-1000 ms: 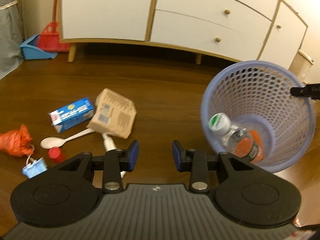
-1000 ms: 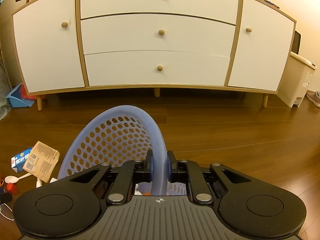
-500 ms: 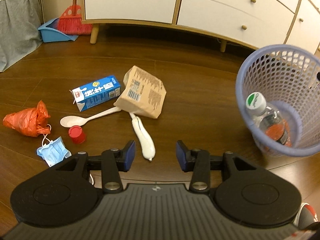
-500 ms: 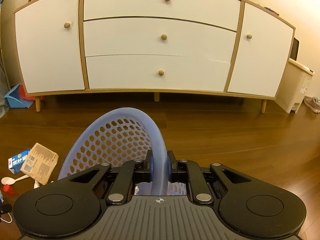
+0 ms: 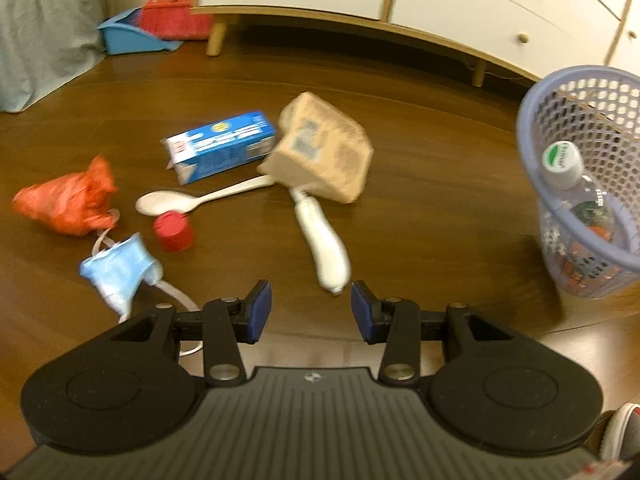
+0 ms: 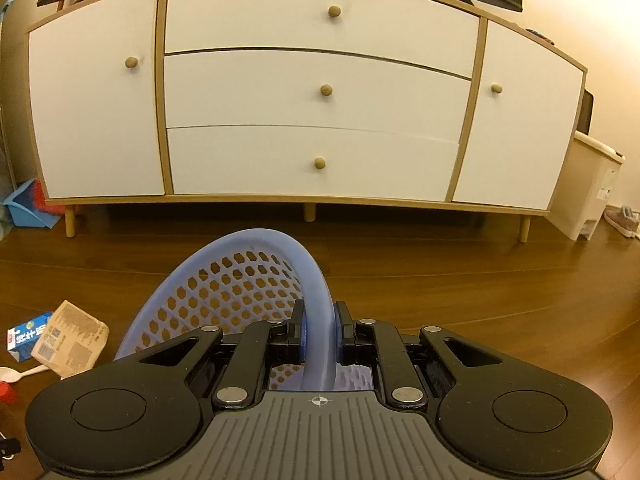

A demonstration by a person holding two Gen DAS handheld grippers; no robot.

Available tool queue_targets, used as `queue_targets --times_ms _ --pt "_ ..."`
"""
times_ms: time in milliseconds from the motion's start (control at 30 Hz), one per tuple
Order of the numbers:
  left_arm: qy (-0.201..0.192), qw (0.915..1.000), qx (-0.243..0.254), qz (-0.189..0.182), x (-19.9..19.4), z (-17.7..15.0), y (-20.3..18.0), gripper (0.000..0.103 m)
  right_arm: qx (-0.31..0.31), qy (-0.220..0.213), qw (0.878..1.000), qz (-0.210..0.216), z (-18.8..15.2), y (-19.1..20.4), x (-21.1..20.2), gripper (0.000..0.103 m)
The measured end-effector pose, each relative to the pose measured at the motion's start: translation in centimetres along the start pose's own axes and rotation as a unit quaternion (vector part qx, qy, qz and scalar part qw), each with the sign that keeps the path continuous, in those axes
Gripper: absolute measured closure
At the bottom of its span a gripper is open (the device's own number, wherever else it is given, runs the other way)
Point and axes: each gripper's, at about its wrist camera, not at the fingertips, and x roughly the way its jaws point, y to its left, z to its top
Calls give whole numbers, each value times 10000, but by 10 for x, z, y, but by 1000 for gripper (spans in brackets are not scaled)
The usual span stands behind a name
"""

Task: Collect trash
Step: 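Withdraw the open left gripper from the wastebasket toward the blue mask, then lower the left gripper onto the blue face mask and close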

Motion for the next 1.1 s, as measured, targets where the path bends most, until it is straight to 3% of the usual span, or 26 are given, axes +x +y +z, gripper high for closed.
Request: queue_targets --times_ms 267,600,900,1100 --pt "141 9984 -268 486 -5 -18 47 65 -61 23 10000 36 1 7 -2 94" --pt "188 9957 -736 528 16 -24 72 65 -72 45 9999 -85 2 10 0 94" --pt "295 9955 -721 537 47 -27 72 66 -83 38 9998 -201 1 12 2 94" --pt "194 9947 -876 507 55 -21 76 78 -69 45 9996 -273 0 14 1 94"
